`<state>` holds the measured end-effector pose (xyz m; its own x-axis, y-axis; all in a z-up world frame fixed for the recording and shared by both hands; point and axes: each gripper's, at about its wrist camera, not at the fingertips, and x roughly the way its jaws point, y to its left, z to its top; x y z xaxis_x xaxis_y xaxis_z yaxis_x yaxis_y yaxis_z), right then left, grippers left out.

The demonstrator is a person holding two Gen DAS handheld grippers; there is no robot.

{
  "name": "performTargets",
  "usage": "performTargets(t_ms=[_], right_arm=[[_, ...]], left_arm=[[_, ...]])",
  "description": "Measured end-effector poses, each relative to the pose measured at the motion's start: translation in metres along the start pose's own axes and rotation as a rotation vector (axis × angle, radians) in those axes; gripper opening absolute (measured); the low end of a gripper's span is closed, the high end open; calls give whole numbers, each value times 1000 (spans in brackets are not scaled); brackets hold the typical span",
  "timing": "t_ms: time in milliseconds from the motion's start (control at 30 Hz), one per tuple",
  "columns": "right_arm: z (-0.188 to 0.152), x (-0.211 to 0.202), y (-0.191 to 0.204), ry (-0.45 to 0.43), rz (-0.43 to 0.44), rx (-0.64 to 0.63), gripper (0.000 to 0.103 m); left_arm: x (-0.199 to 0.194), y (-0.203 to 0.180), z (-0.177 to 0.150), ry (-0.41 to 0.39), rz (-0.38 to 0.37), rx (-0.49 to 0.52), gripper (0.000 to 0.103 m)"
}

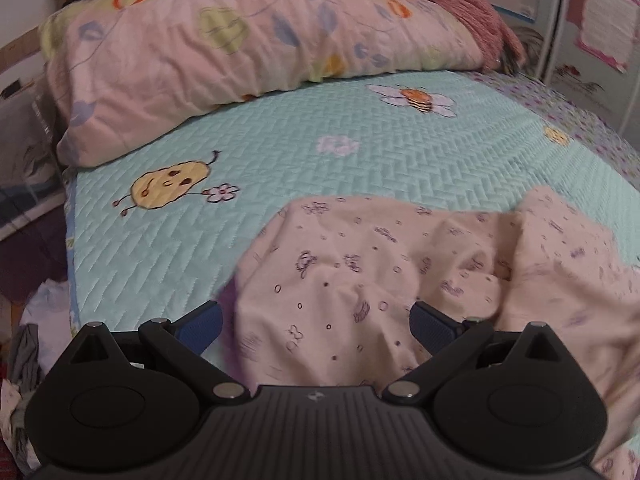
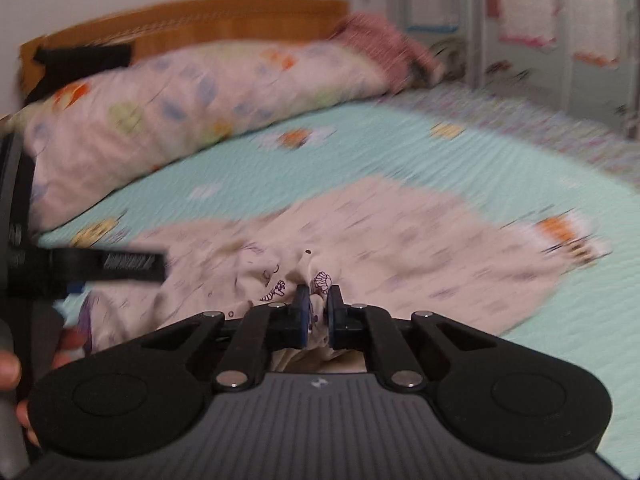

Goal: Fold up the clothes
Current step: 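Grasp the pink garment fabric with the right gripper and lift it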

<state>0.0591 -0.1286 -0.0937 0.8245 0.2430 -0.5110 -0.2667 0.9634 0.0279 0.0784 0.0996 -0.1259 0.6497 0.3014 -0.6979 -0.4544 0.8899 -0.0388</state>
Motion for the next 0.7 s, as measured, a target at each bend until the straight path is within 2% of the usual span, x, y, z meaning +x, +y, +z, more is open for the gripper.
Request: performTargets(t_ms=[67, 100, 200, 267, 300, 367, 400, 433, 500, 600, 700], right_arm=[[4, -20, -23, -59, -123, 3, 8], [3, -24, -36, -50, -184, 8, 8], [-14, -16, -81, 108, -350, 21, 10], [-33, -11, -108, 213, -444, 99, 9], [-39, -16, -118, 227, -460, 153, 12], [-42, -34, -119, 166, -402, 230, 17], [-42, -42, -115, 128, -363, 239, 27], [-40, -45, -107, 100, -316, 214, 43], [-35, -41, -89, 75, -222, 144, 63], [-25, -26, -59, 46, -94, 41, 64], [-27, -18, -19, 67, 29, -149, 64]], left_arm=[[-4, -1, 0, -3, -35, -3, 102], [-6, -2, 1, -4, -53, -5, 103], [-8, -8, -1, -5, -67, -2, 103], [-7, -13, -2, -7, -57, 17, 103], [-7, -15, -3, -11, -53, 28, 103], [-7, -19, -5, -18, -47, 51, 103], [-6, -21, -6, -16, -46, 64, 103], [-5, -23, -7, -12, -47, 76, 103], [-4, -28, -9, -1, -69, 98, 103], [-3, -30, -12, 12, -129, 116, 103], [1, -30, -13, 12, -93, 117, 103]])
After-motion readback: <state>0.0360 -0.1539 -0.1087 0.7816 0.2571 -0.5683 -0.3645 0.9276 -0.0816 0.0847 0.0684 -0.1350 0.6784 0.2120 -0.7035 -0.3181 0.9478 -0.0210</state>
